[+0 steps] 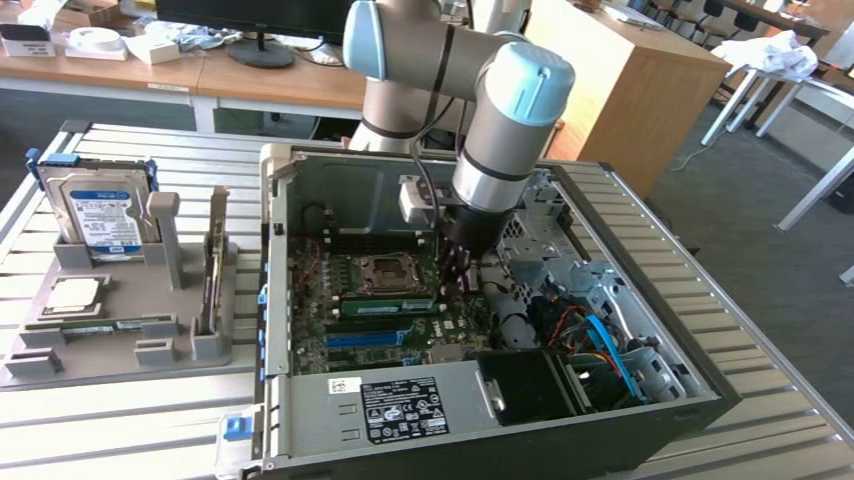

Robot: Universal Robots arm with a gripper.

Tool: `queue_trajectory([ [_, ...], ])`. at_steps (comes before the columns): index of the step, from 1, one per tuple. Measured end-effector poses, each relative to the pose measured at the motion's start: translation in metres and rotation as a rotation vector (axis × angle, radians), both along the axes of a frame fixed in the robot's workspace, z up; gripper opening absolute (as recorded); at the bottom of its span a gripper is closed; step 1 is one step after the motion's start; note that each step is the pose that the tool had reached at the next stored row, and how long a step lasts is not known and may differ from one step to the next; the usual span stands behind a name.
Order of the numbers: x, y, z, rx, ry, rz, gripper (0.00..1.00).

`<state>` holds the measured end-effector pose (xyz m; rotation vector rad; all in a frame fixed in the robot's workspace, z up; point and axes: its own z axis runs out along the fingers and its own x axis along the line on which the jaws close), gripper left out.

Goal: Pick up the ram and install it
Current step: 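Press down the ram until it locks into place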

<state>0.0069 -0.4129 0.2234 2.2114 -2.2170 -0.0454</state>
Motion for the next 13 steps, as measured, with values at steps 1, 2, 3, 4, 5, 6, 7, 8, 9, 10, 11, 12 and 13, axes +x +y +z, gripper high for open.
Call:
queue_trajectory([
  [1, 0.0, -0.0001, -0.0002, -0.0002, 0.0002, 0.0, 0.1],
  [2, 0.0, -0.0001, -0.0002, -0.0002, 0.0002, 0.0, 0.1],
  [3, -0.0001, -0.0001, -0.0002, -0.0001, 0.0002, 0.0, 0.1],
  [4, -0.0001, 0.0, -0.0003, 0.0, 0.0002, 0.0, 0.1],
  [5, 0.0, 0.0, -0.0004, 0.0002, 0.0001, 0.0, 0.1],
  [6, 0.0, 0.0, -0.0004, 0.0002, 0.0001, 0.0, 0.1],
  [7, 0.0, 0.0001, -0.001, 0.0005, -0.0001, 0.0, 0.1],
  [8, 0.0, 0.0, -0.0014, 0.0001, -0.0001, 0.0, 0.1],
  [9, 0.0, 0.0, -0.0015, -0.0001, -0.0001, 0.0, 0.1],
  [10, 0.0, 0.0, -0.0015, 0.0, -0.0002, 0.0, 0.1],
  [11, 0.0, 0.0, -0.0015, 0.0, -0.0002, 0.0, 0.1],
  [12, -0.0001, 0.0, -0.0016, 0.0001, -0.0002, 0.0, 0.1],
  [13, 0.0, 0.0, -0.0016, 0.0002, -0.0003, 0.0, 0.1],
])
